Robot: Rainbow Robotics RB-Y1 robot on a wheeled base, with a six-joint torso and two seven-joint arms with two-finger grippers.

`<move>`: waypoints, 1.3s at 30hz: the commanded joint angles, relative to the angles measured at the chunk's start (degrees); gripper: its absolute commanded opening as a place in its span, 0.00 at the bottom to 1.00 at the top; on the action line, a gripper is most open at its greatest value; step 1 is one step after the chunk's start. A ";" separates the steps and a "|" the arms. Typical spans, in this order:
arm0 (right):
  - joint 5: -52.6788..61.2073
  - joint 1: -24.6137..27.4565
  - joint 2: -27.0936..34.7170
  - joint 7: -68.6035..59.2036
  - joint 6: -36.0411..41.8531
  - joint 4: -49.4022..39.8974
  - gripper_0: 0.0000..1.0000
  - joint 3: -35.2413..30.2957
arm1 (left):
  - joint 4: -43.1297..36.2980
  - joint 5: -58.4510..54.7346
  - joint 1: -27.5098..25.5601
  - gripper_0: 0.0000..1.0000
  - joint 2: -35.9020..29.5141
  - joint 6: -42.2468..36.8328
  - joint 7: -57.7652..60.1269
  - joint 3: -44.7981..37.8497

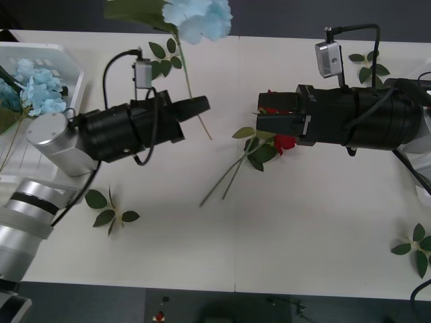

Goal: Put the red flowers into the right box and the blue flowers into the left box

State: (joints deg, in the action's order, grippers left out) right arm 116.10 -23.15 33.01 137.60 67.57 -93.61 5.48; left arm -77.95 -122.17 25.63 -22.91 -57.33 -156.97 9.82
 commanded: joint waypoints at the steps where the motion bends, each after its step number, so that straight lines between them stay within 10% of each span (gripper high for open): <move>1: 0.62 -1.46 -0.67 -1.63 -0.07 -1.23 1.00 -0.03 | -1.06 0.00 0.47 0.00 -6.88 -0.59 1.97 -6.12; 23: -0.43 -1.72 5.57 -12.27 0.81 -1.23 1.00 -0.03 | -1.06 31.81 -9.37 0.00 -20.59 -0.42 14.15 -41.63; 39: -3.77 -1.72 16.38 -28.26 2.57 -4.57 1.00 0.23 | -1.59 32.17 -20.01 0.00 -24.64 2.84 12.83 -47.61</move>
State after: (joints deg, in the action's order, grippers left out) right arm 112.82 -23.18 47.04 114.89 69.97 -94.87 5.48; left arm -77.95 -90.05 6.69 -45.66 -55.28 -143.67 -35.28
